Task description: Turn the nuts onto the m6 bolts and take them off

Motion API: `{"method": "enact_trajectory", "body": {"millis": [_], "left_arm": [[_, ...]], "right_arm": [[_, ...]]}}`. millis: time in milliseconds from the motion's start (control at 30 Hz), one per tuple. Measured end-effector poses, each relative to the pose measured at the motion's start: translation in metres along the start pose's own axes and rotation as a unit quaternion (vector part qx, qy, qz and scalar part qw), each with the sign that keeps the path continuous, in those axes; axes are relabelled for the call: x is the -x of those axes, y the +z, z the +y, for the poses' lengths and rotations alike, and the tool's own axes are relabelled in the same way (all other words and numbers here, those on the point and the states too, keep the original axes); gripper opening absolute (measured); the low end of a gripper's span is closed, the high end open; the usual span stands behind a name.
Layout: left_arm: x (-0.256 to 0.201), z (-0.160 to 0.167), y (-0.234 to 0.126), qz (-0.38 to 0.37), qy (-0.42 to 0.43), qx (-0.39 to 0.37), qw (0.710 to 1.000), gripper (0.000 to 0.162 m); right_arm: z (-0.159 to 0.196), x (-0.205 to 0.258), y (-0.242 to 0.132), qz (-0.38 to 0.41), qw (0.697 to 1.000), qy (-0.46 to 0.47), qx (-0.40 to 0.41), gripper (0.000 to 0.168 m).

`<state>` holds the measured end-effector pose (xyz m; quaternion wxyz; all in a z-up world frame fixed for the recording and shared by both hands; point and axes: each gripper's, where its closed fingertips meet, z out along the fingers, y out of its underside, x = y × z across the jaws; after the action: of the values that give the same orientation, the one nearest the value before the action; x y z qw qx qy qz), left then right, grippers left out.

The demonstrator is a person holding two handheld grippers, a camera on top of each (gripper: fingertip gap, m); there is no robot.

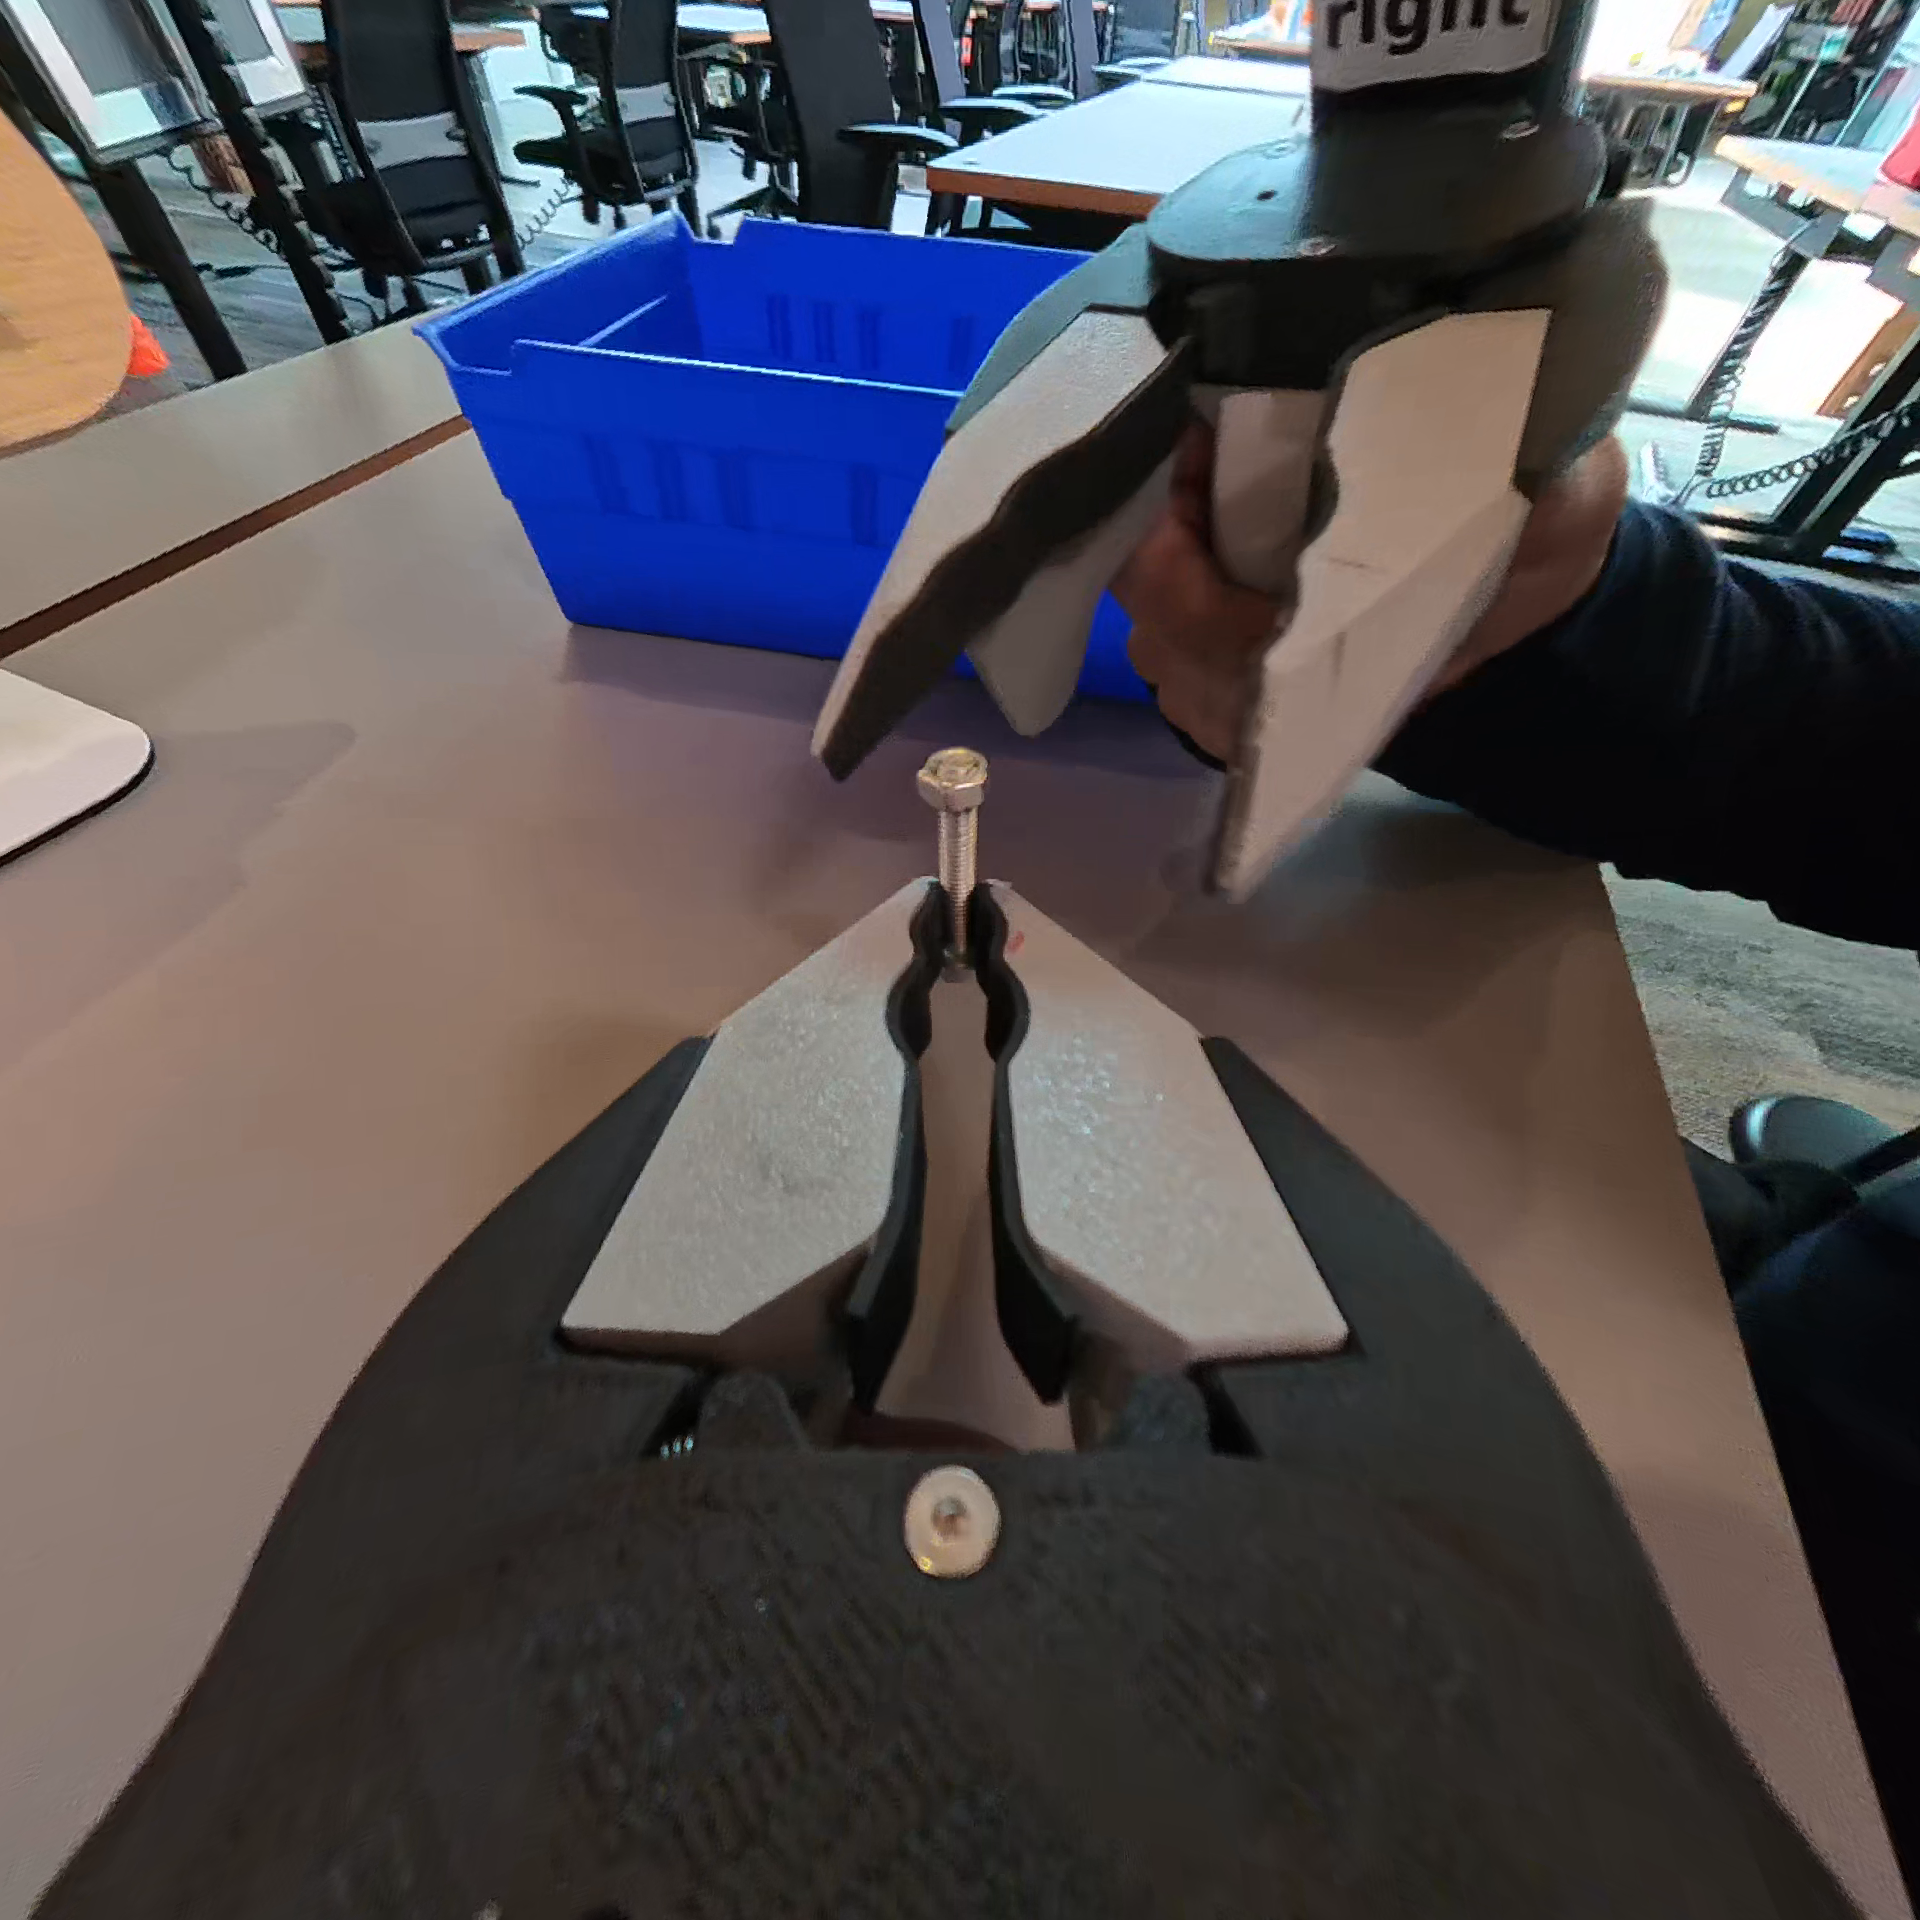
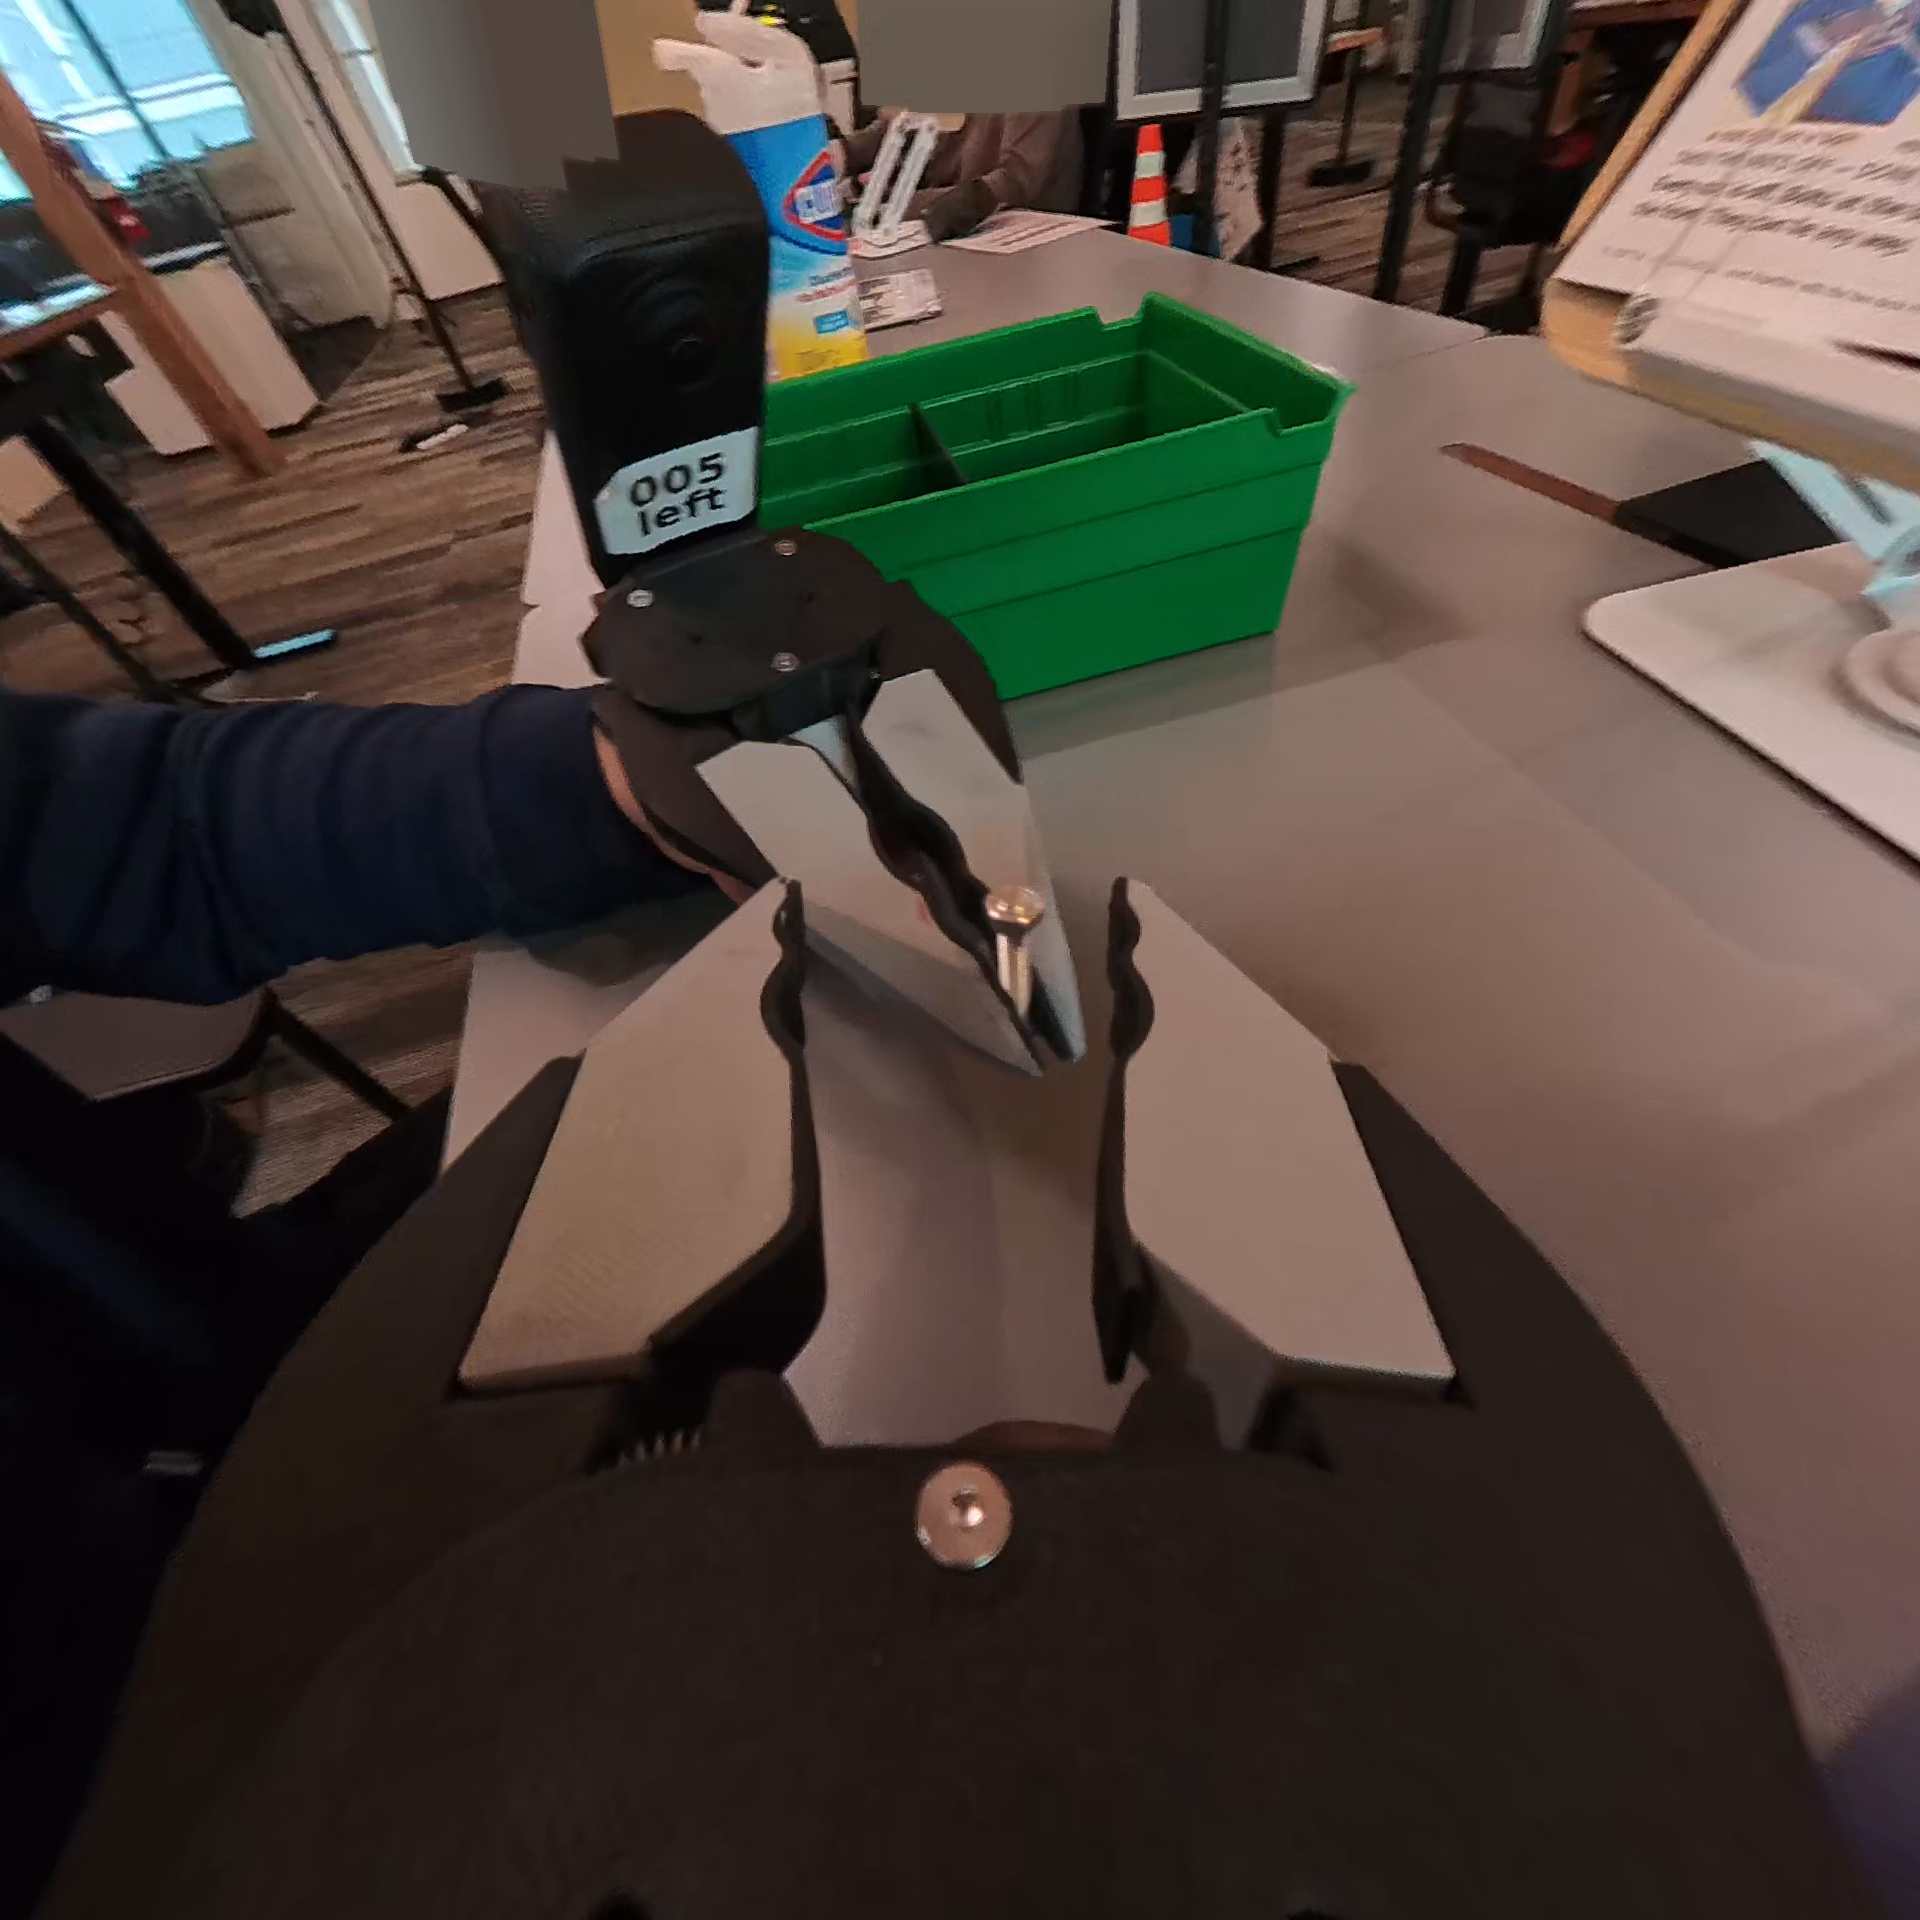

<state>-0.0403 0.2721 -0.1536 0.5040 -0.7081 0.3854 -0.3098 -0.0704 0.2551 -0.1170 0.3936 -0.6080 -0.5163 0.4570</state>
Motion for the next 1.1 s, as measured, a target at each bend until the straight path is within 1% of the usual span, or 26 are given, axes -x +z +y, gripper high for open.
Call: {"method": "enact_trajectory", "body": {"millis": [67,133,167,200,233,267,300,333,367,467,533,567,633,667,700,733,767,800,867,900,967,1033,1100], "left_arm": [[-0.001,0.000,0.000,0.001,0.000,-0.001,1.000,0.002],[0.006,-0.002,-0.002,-0.012,-0.009,-0.005,1.000,0.002],[0.013,-0.002,-0.004,-0.028,-0.019,-0.007,0.999,0.002],[0.023,-0.002,-0.007,-0.047,-0.036,-0.010,0.998,0.002],[0.029,-0.002,-0.010,-0.049,-0.055,-0.015,0.997,0.002],[0.030,-0.002,-0.012,-0.042,-0.073,-0.021,0.996,0.002],[0.028,-0.004,-0.013,-0.032,-0.080,-0.026,0.996,0.001],[0.025,-0.005,-0.012,-0.027,-0.076,-0.028,0.996,0.001],[0.022,-0.004,-0.010,-0.025,-0.065,-0.023,0.997,0.002],[0.009,-0.002,-0.004,-0.012,-0.033,-0.009,0.999,0.002],[0.002,-0.001,-0.001,0.002,-0.027,-0.005,1.000,0.002],[0.001,-0.002,-0.001,0.003,-0.025,-0.005,1.000,0.002],[0.004,-0.002,-0.002,-0.004,-0.025,-0.007,1.000,0.002],[0.009,-0.002,-0.003,-0.016,-0.027,-0.008,0.999,0.002],[0.017,-0.003,-0.006,-0.035,-0.036,-0.011,0.999,0.002],[0.029,-0.002,-0.009,-0.057,-0.053,-0.014,0.997,0.002],[0.036,-0.002,-0.013,-0.065,-0.071,-0.019,0.995,0.002],[0.039,-0.002,-0.015,-0.063,-0.086,-0.023,0.994,0.002],[0.038,-0.004,-0.016,-0.058,-0.089,-0.028,0.994,0.002],[0.034,-0.004,-0.014,-0.052,-0.080,-0.025,0.995,0.002],[0.024,-0.002,-0.009,-0.039,-0.060,-0.014,0.997,0.002],[0.012,0.000,-0.004,-0.013,-0.046,-0.006,0.999,0.002],[0.004,0.000,-0.001,0.004,-0.039,-0.004,0.999,0.002]], "right_arm": [[0.001,0.011,0.003,-0.030,1.000,0.002,0.002,0.057],[0.001,0.011,0.002,-0.023,1.000,-0.009,0.004,0.056],[0.001,0.008,0.000,-0.012,1.000,-0.021,0.009,0.049],[0.000,0.015,-0.004,-0.035,0.999,-0.036,0.004,0.006],[-0.007,0.020,-0.008,-0.048,0.998,-0.035,-0.019,0.000],[-0.013,0.019,-0.010,-0.044,0.998,-0.027,-0.035,0.007],[-0.014,0.013,-0.010,-0.031,0.999,-0.019,-0.036,0.020],[-0.013,0.006,-0.009,-0.015,0.999,-0.010,-0.031,0.038],[-0.011,0.003,-0.008,-0.007,1.000,-0.004,-0.026,0.049],[-0.006,0.002,-0.003,-0.005,1.000,0.000,-0.017,0.050],[-0.003,0.001,0.001,0.000,1.000,-0.001,-0.008,0.055],[-0.001,0.003,0.003,-0.004,1.000,-0.002,-0.004,0.055],[0.003,0.010,0.005,-0.022,1.000,-0.004,0.009,0.052],[0.003,0.009,0.004,-0.019,1.000,-0.007,0.010,0.056],[0.003,0.009,0.002,-0.015,1.000,-0.017,0.013,0.048],[0.001,0.020,-0.003,-0.052,0.998,-0.031,0.007,0.000],[-0.006,0.027,-0.007,-0.071,0.997,-0.026,-0.016,0.003],[-0.013,0.026,-0.009,-0.071,0.997,-0.016,-0.034,0.008],[-0.015,0.014,-0.010,-0.045,0.998,0.000,-0.036,0.027],[-0.012,0.007,-0.010,-0.026,0.999,0.006,-0.031,0.034],[-0.007,-0.006,-0.007,0.005,1.000,0.019,-0.022,0.038],[-0.003,-0.010,-0.003,0.012,0.999,0.031,-0.013,0.042],[0.001,-0.011,0.001,0.014,0.999,0.038,-0.004,0.051]]}}
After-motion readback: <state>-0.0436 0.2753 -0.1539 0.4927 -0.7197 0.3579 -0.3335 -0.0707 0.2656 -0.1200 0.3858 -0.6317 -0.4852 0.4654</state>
